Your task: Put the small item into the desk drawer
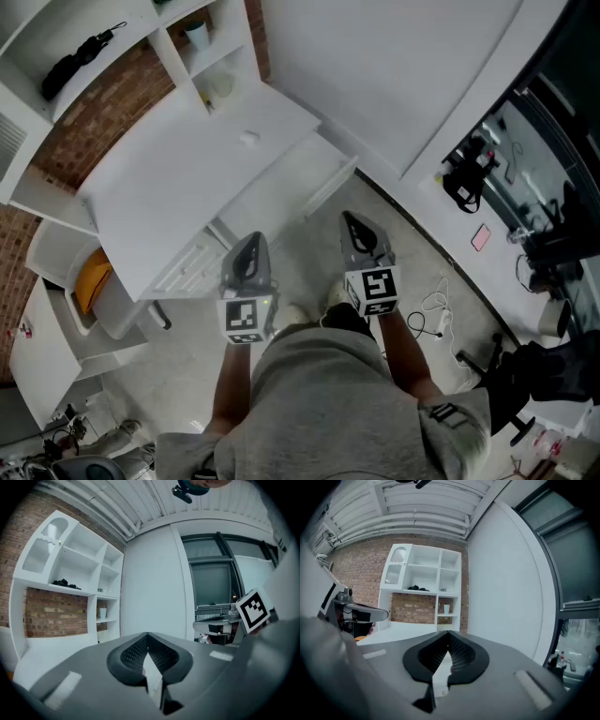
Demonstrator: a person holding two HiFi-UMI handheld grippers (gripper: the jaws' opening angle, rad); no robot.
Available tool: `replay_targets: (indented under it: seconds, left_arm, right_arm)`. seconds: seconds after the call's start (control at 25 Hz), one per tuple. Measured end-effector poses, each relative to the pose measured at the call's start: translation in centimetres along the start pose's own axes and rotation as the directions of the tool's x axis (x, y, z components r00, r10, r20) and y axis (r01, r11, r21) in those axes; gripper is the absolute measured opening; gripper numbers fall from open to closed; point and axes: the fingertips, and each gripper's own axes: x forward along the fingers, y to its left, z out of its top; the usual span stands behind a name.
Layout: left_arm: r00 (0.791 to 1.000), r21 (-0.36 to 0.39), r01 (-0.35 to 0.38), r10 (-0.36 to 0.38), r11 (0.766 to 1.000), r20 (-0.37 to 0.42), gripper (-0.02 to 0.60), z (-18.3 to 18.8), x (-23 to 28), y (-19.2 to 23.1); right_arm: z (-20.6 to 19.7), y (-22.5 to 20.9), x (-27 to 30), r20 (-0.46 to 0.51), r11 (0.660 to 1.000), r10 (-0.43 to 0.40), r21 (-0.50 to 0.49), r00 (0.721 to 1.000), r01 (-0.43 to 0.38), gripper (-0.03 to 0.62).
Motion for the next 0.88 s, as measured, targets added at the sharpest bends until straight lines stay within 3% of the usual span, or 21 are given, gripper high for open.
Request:
replay_targets:
  seconds: [0.88]
  left_arm:
    - [1.0,0.004,-0.014,0.014,1.0,0.002,0.012,-0.2,-0.4,2.4]
  right_arm:
    - [0.3,0.9,1.4,0.005,1.0,-0.004,-0.012,1.0,0.004,0.003]
